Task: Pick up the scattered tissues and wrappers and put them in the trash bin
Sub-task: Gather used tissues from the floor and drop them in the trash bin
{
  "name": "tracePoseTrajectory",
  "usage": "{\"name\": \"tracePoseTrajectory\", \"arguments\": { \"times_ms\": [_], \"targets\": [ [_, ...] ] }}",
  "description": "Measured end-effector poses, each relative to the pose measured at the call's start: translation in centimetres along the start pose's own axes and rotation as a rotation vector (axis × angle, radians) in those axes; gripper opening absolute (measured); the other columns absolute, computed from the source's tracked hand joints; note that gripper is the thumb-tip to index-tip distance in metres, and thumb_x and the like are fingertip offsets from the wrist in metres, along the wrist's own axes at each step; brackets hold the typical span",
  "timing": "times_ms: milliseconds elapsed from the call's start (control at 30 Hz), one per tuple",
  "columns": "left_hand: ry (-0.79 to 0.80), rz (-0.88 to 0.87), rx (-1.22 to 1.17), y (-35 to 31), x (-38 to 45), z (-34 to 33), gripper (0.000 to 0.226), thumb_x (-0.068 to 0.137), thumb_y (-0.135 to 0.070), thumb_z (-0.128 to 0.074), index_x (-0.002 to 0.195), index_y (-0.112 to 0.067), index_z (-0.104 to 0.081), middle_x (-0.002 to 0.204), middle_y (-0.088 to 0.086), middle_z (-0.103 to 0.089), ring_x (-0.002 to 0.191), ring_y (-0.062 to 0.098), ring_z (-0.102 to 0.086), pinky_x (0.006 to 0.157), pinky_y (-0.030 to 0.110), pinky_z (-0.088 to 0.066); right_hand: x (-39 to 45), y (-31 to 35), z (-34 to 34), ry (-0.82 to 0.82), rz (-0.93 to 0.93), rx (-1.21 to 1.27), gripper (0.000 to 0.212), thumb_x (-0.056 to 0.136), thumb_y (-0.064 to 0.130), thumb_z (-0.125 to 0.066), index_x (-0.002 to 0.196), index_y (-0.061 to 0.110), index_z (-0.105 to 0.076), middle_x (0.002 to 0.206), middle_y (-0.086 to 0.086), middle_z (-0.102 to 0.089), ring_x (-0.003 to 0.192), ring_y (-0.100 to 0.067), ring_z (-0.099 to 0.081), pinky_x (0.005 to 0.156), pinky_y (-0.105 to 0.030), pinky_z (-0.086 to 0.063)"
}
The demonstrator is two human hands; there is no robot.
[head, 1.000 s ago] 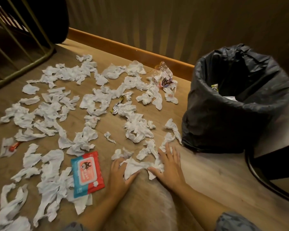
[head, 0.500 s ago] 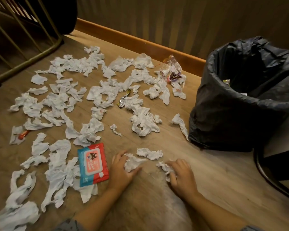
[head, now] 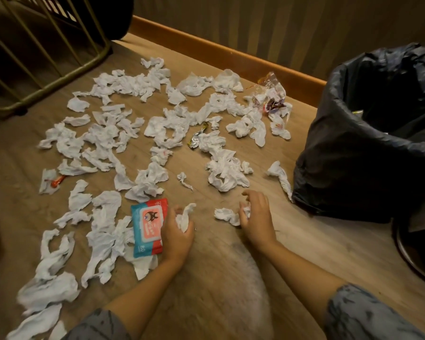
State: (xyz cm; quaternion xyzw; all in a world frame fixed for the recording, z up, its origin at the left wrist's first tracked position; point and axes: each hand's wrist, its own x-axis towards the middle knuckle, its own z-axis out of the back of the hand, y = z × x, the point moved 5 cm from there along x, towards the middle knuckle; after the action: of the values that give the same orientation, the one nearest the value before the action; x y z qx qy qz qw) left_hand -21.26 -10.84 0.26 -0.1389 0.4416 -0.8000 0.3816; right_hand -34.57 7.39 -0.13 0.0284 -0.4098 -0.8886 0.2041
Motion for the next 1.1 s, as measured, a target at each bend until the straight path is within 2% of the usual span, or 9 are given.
{"name": "tracePoseTrajectory", "arguments": {
  "times_ms": [100, 200, 367, 533, 600, 667, 833, 967, 1100],
  "targets": [
    [0.011, -0.037, 0.05, -0.5, 0.8, 0.7, 0.044, 0.087, -0.006, -0.065, 0.128, -0.023, -0.056, 0.123, -0.007, -0.045, 0.107, 0.008, -0.047, 0.087, 0.023, -0.047, -0.2, 0.0, -2.8, 0.188, 0.034, -0.085, 0.04, 0.096, 0.025, -0.055, 0.136, 0.024, -0.05, 0.146, -0.006, -0.042, 0.136, -0.024, -0.035, 0.114, -0.035, -0.025],
    [0.101, -0.002, 0.012, -0.3, 0.5, 0.8, 0.024, 0.082, 0.001, -0.065, 0.09, -0.02, -0.072, 0.115, -0.006, -0.058, 0.105, 0.01, -0.054, 0.084, 0.02, -0.045, -2.8, -0.3, -4.9, 0.31, 0.083, -0.258, 0.044, 0.098, 0.047, -0.047, 0.139, 0.032, -0.048, 0.157, 0.003, -0.026, 0.149, -0.025, -0.009, 0.118, -0.047, 0.01],
    [0.22, 0.222, -0.045, 0.3, -0.6, 0.6, 0.023, 0.068, -0.016, -0.084, 0.076, -0.014, -0.062, 0.075, 0.002, -0.065, 0.076, 0.02, -0.06, 0.063, 0.027, -0.048, -6.5, 0.0, -4.4, 0.369, 0.207, -0.104, 0.025, 0.095, 0.037, -0.058, 0.113, 0.02, -0.062, 0.151, 0.001, -0.039, 0.143, -0.018, -0.024, 0.118, -0.039, -0.023],
    [0.215, 0.153, -0.049, -3.6, -0.7, 0.6, 0.057, 0.064, -0.056, -0.079, 0.099, -0.016, -0.058, 0.097, -0.011, -0.059, 0.09, 0.011, -0.056, 0.082, 0.031, -0.048, -4.5, 1.4, 0.4, 0.254, 0.03, -0.018, 0.021, 0.084, 0.024, -0.068, 0.09, 0.031, -0.049, 0.092, 0.009, -0.059, 0.082, -0.009, -0.054, 0.071, -0.03, -0.048],
    [0.145, 0.099, -0.165, -6.0, -0.1, 0.5, 0.047, 0.074, -0.061, -0.063, 0.081, -0.015, -0.059, 0.074, -0.004, -0.058, 0.072, 0.012, -0.054, 0.069, 0.03, -0.043, -2.8, 2.3, 2.7, 0.16, 0.055, -0.04, 0.029, 0.08, 0.018, -0.069, 0.103, 0.03, -0.055, 0.096, 0.007, -0.059, 0.084, -0.01, -0.056, 0.072, -0.024, -0.045],
    [0.073, -0.003, -0.264, -8.5, 1.1, 0.0, 0.048, 0.084, -0.055, -0.057, 0.062, -0.013, -0.051, 0.059, 0.002, -0.052, 0.059, 0.015, -0.049, 0.06, 0.031, -0.039, -0.8, 3.7, 5.2, 0.051, 0.138, -0.065, 0.036, 0.077, 0.009, -0.067, 0.111, 0.019, -0.065, 0.097, 0.0, -0.06, 0.086, -0.011, -0.056, 0.072, -0.015, -0.038],
    [0.085, -0.207, -0.395, -17.7, 4.4, -1.8, 0.011, 0.082, -0.015, -0.071, 0.087, -0.016, -0.061, 0.084, -0.001, -0.064, 0.081, 0.014, -0.06, 0.068, 0.02, -0.045, 3.6, 8.6, 14.6, -0.22, 0.201, -0.08, 0.017, 0.075, 0.021, -0.058, 0.065, 0.008, -0.056, 0.072, 0.003, -0.045, 0.061, -0.011, -0.042, 0.056, -0.023, -0.03],
    [0.111, -0.371, -0.437, -25.5, 5.3, -2.6, 0.012, 0.08, -0.011, -0.072, 0.084, -0.018, -0.064, 0.082, -0.003, -0.066, 0.081, 0.01, -0.061, 0.068, 0.021, -0.044, 6.5, 12.2, 22.9, -0.387, 0.292, -0.105, 0.031, 0.081, 0.032, -0.063, 0.062, 0.015, -0.045, 0.065, 0.003, -0.046, 0.059, -0.011, -0.044, 0.055, -0.019, -0.034],
    [0.155, -0.544, -0.42, -33.1, 5.3, -2.3, 0.01, 0.08, -0.014, -0.075, 0.083, -0.019, -0.068, 0.085, -0.006, -0.068, 0.085, 0.008, -0.062, 0.07, 0.01, -0.044, 9.5, 13.4, 29.0, -0.488, 0.272, -0.3, 0.027, 0.082, 0.024, -0.067, 0.065, 0.01, -0.052, 0.061, -0.005, -0.053, 0.056, -0.02, -0.049, 0.05, -0.037, -0.041]
  ]
}}
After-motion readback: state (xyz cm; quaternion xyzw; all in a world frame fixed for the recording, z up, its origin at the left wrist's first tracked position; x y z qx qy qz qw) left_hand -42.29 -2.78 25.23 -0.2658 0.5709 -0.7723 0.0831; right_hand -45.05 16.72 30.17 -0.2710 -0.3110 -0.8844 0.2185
